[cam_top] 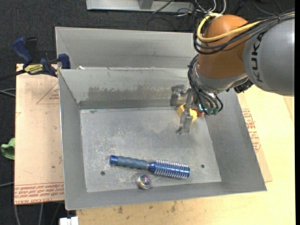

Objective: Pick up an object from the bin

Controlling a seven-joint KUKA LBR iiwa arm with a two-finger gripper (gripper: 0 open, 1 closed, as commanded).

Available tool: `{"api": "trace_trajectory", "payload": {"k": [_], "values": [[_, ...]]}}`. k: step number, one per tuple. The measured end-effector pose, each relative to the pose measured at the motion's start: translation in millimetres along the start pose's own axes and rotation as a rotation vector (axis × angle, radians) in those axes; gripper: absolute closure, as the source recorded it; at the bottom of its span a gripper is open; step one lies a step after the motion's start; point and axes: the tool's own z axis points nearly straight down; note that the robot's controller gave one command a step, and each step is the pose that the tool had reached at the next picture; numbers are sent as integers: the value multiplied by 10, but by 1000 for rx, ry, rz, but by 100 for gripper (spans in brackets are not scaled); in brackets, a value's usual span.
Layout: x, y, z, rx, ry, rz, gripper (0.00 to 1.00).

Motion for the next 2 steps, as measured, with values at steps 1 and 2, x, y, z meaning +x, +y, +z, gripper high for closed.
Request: {"api": "trace_trajectory", "payload": {"k": [1, 2], "values": [[984, 210, 842, -1, 7, -11, 0], [1176, 403, 1291, -1, -2, 32, 0]]}}
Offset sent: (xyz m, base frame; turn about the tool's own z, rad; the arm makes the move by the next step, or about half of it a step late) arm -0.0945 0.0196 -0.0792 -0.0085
